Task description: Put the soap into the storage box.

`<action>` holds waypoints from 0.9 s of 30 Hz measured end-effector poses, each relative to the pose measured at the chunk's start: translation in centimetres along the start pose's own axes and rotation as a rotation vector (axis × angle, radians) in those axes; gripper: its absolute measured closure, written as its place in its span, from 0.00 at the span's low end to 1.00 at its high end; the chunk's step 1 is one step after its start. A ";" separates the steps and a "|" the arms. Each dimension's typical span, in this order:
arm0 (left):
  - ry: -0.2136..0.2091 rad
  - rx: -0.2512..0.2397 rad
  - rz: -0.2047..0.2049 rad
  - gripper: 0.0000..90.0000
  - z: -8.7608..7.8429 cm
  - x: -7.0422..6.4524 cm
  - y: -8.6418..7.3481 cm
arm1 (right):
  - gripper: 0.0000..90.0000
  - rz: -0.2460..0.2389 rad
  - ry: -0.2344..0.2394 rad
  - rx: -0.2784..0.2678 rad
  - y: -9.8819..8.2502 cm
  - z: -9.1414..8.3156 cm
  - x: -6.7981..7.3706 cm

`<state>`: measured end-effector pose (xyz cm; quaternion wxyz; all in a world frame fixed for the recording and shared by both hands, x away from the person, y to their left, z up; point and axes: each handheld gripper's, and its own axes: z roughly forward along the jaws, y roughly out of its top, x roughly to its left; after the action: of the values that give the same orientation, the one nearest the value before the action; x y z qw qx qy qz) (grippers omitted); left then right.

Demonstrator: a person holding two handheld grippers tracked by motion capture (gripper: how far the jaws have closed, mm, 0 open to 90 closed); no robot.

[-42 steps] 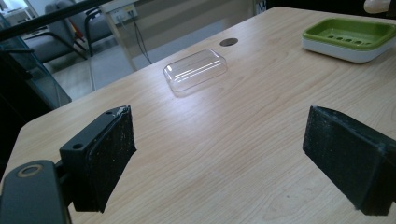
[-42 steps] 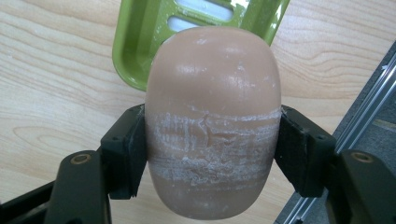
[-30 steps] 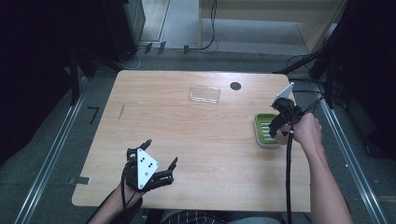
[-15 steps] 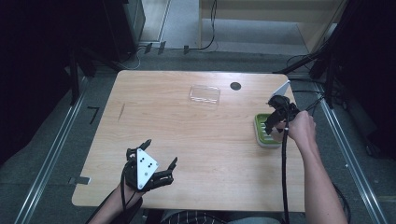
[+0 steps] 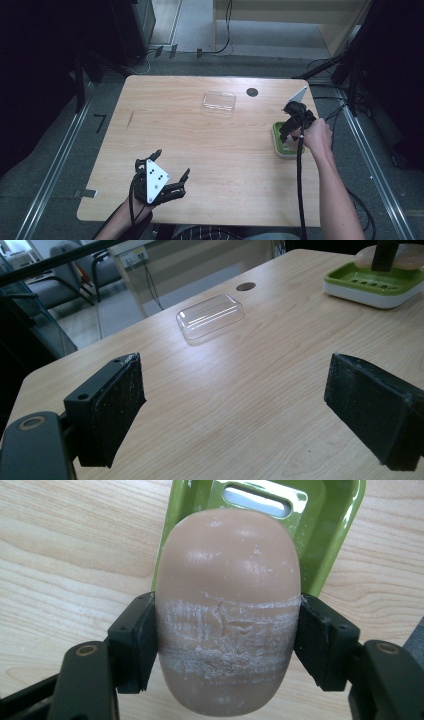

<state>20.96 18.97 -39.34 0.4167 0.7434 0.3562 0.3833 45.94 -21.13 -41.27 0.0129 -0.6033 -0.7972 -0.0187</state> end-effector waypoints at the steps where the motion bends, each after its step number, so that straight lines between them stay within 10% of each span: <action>1: 0.000 0.000 0.000 0.11 0.0 0.0 0.0 | 0.37 0.003 0.002 0.000 0.1 0.1 0.0; 27: 0.001 -0.003 0.003 0.11 0.0 0.0 0.0 | 0.37 0.045 0.003 -0.018 1.3 2.0 -0.5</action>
<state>20.92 18.94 -39.36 0.4170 0.7432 0.3548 0.3845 47.33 -21.15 -43.25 0.0089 -0.6213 -0.7831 -0.0266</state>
